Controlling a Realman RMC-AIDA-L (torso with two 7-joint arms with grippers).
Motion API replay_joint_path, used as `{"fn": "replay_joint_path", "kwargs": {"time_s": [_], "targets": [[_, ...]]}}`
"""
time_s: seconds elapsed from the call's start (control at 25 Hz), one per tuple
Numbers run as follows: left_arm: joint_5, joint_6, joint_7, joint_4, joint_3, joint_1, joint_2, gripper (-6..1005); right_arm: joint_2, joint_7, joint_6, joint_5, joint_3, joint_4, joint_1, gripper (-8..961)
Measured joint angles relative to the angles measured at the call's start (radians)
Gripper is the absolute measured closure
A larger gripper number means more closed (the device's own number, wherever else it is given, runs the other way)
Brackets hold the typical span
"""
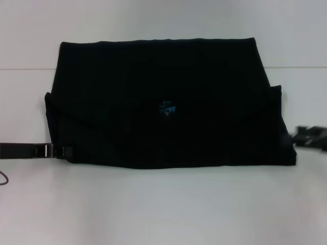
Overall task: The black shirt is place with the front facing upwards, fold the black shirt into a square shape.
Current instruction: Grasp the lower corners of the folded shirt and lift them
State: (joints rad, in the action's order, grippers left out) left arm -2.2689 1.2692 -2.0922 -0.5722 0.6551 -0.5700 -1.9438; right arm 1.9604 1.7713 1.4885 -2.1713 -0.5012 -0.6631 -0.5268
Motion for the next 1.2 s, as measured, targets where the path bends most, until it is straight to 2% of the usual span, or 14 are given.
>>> {"fn": "replay_joint_path", "kwargs": {"time_s": [0.2,0.28,0.32,0.48,0.64,1.0,1.2], "targets": [[0.004,0.022,0.0,0.0,-0.009,-0.004,0.002,979,-0.107,0.357,-0.036,-0.098,0.0,-0.048,-0.053,86],[0.007,0.027,0.0,0.0,-0.009,-0.005,0.003,979,-0.126,0.453,-0.047,-0.168,-0.001,-0.062,-0.083,87],[0.007,0.027,0.0,0.0,-0.01,-0.005,0.003,979,-0.129,0.498,-0.055,-0.219,0.0,-0.073,-0.101,87],[0.008,0.027,0.0,0.0,-0.01,-0.005,0.003,980,-0.109,0.577,-0.057,-0.408,-0.009,-0.084,-0.186,88],[0.009,0.027,0.0,0.0,-0.009,-0.005,0.003,980,-0.079,0.582,-0.07,-0.46,-0.073,-0.044,-0.238,102],[0.009,0.028,0.0,0.0,-0.009,-0.005,0.003,980,-0.023,0.57,-0.137,-0.46,-0.146,-0.014,-0.254,144],[0.009,0.029,0.0,0.0,-0.009,-0.005,0.003,980,-0.016,0.556,-0.173,-0.459,-0.146,0.042,-0.257,167]]}}
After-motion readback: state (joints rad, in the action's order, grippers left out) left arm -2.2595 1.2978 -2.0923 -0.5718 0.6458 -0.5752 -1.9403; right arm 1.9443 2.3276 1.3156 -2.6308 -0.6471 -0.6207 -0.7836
